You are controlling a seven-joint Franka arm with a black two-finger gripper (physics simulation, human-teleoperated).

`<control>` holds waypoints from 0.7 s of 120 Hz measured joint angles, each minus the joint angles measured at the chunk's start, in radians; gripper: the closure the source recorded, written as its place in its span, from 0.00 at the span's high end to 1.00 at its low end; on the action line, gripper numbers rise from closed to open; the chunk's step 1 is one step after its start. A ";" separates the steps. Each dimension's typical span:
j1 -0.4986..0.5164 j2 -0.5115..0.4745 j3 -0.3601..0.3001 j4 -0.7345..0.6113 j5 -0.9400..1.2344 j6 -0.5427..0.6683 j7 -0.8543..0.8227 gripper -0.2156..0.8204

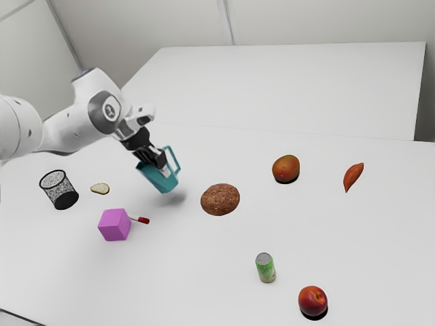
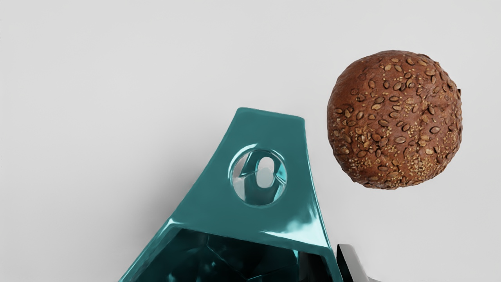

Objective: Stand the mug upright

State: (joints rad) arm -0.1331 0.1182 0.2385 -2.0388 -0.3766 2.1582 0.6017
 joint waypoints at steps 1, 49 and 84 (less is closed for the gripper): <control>-0.001 0.002 0.000 0.000 0.010 0.000 -0.004 0.05; -0.040 0.057 -0.018 0.001 0.233 0.018 -0.174 0.04; -0.056 0.091 -0.019 0.000 0.256 0.052 -0.255 0.04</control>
State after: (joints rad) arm -0.1886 0.2087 0.2193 -2.0391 -0.1202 2.2098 0.3462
